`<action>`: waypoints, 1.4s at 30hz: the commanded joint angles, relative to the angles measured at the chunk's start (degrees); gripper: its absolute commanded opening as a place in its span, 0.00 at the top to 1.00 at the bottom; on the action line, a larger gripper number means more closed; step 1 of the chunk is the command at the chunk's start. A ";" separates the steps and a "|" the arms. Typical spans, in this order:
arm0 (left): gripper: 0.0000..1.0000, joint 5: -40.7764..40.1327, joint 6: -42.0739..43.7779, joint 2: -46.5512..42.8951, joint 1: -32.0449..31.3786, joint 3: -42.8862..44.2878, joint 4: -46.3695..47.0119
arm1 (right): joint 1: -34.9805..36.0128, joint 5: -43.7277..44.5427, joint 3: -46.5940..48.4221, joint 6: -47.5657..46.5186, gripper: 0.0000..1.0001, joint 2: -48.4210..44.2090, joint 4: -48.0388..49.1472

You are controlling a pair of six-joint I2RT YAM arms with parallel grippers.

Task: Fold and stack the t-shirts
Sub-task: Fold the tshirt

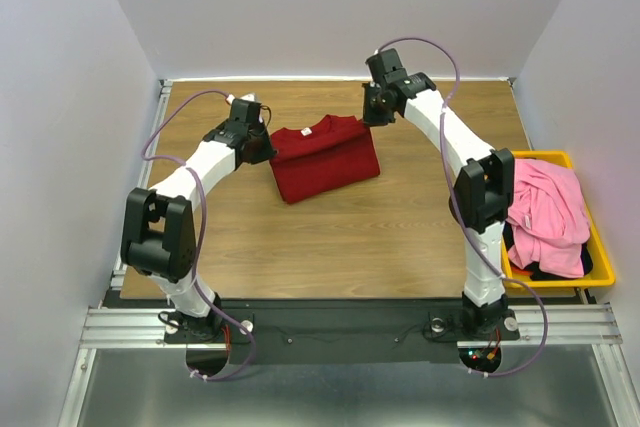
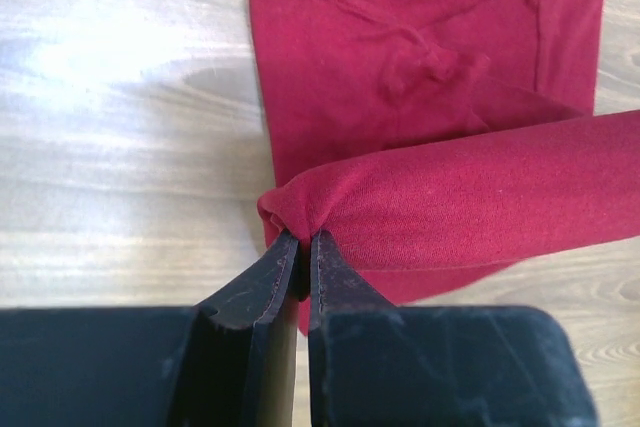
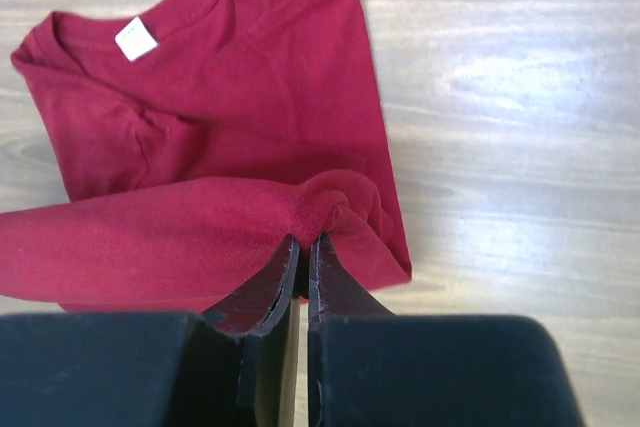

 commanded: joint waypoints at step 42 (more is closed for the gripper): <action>1.00 2.55 1.79 4.78 3.66 6.52 5.12 | -3.62 0.33 4.93 -0.80 0.99 6.49 10.25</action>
